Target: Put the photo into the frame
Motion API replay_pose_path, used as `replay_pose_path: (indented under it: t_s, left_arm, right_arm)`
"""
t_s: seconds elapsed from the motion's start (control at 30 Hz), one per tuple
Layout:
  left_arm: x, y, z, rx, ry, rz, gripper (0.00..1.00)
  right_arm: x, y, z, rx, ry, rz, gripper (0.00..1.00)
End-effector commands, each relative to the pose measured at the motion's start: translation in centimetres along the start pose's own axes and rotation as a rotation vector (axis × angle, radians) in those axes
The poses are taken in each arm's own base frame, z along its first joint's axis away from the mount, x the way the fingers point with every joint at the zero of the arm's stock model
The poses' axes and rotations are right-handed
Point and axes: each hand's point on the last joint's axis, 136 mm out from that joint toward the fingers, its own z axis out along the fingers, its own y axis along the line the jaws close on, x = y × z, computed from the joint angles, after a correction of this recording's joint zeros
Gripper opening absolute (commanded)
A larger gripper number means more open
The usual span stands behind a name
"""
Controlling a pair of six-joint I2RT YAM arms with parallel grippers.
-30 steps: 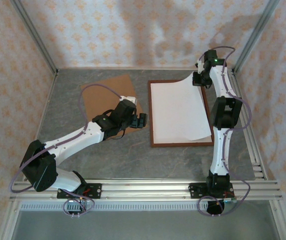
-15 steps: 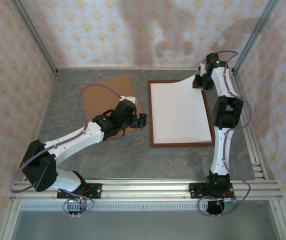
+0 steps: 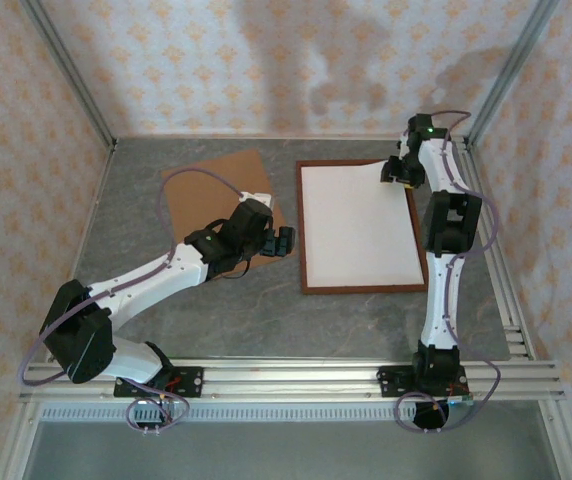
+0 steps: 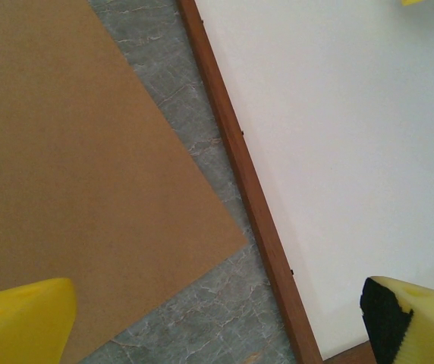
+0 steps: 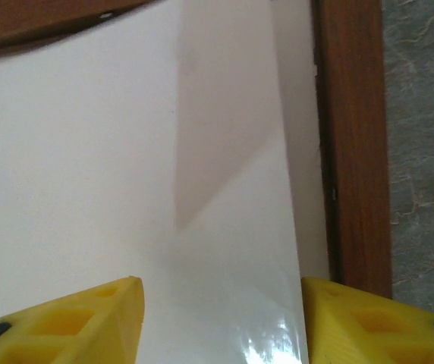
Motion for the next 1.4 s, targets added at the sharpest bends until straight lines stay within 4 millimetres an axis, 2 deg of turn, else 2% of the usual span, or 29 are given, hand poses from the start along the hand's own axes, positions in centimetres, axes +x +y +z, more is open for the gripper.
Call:
replay_pose_path:
  t_s: [0.0, 0.17, 0.27, 0.43, 0.5, 0.6, 0.73, 0.8, 0.9, 1.07, 1.1, 1.27, 1.37]
  left_arm:
    - [-0.7, 1.4, 0.2, -0.045, -0.029, -0.017, 0.98]
    - [-0.8, 3.7, 0.6, -0.095, -0.033, -0.047, 0.99]
    - [-1.1, 6.0, 1.1, -0.145, -0.035, -0.102, 1.00]
    - [-1.5, 11.0, 3.6, -0.215, -0.001, -0.288, 0.99]
    - [-1.4, 12.5, 5.3, -0.237, 0.036, -0.321, 0.98]
    - [-1.5, 14.2, 7.8, -0.286, 0.093, -0.324, 0.97]
    - [-1.6, 13.9, 11.0, -0.281, 0.173, -0.274, 0.94]
    - [-1.1, 13.4, 12.4, -0.254, 0.209, -0.270, 0.92]
    - [1.0, 12.9, 13.8, -0.230, 0.275, -0.256, 0.89]
    - [4.8, 12.3, 13.2, -0.210, 0.338, -0.248, 0.86]
    - [4.8, 12.0, 12.3, -0.198, 0.329, -0.247, 0.86]
    - [7.6, 10.8, 8.0, -0.151, 0.328, -0.240, 0.85]
    - [7.6, 10.6, 5.2, -0.129, 0.287, -0.244, 0.84]
  right_arm:
    - [-2.4, -0.1, -4.4, 0.037, -0.125, 0.021, 0.60]
    - [-2.0, 1.1, -7.4, -0.011, -0.178, 0.043, 0.80]
    - [-0.3, 2.4, -8.1, -0.040, -0.195, 0.058, 0.82]
    - [3.9, 8.2, -8.7, -0.095, -0.235, -0.003, 0.82]
    - [6.0, 11.5, -8.8, -0.134, -0.257, -0.035, 0.83]
    - [8.5, 15.0, -8.8, -0.169, -0.276, -0.077, 0.83]
    - [11.2, 18.3, -8.7, -0.208, -0.272, -0.110, 0.83]
    - [12.2, 19.0, -8.4, -0.219, -0.257, -0.110, 0.82]
    - [13.2, 18.8, -7.8, -0.214, -0.236, -0.101, 0.82]
    - [14.2, 18.2, -7.2, -0.199, -0.214, -0.091, 0.81]
    - [14.3, 18.1, -7.1, -0.197, -0.210, -0.090, 0.81]
    - [15.2, 18.0, -7.4, -0.191, -0.192, -0.093, 0.81]
    - [15.9, 19.0, -7.9, -0.213, -0.192, -0.111, 0.81]
